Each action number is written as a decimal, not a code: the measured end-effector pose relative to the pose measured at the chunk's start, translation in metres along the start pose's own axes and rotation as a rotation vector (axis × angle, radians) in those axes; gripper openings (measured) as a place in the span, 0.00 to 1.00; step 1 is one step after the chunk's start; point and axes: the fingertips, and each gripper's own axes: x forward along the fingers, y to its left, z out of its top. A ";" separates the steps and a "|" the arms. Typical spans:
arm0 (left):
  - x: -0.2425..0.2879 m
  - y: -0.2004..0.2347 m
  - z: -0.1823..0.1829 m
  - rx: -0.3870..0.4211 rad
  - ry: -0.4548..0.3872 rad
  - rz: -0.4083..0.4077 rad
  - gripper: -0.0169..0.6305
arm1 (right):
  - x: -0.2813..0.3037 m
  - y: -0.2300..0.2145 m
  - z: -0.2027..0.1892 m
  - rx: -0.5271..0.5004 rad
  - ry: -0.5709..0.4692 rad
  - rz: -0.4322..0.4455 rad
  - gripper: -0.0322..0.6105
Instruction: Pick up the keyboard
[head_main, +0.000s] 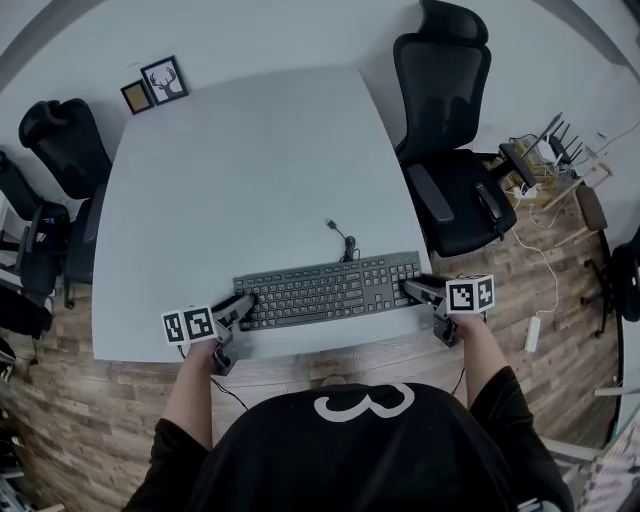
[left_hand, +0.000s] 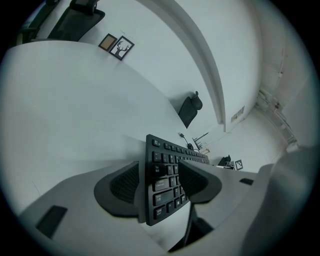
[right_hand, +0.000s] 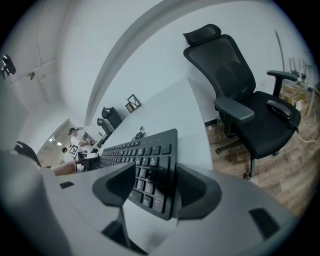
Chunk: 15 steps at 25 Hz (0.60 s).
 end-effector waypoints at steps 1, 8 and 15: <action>0.002 -0.001 -0.003 0.004 0.014 0.003 0.41 | 0.001 -0.001 -0.001 0.002 0.009 -0.006 0.44; 0.007 0.002 -0.010 0.004 0.074 0.055 0.32 | 0.005 -0.004 -0.005 -0.002 0.047 -0.053 0.42; 0.006 0.003 -0.011 -0.009 0.068 0.067 0.30 | 0.004 -0.006 -0.006 0.059 0.066 -0.044 0.35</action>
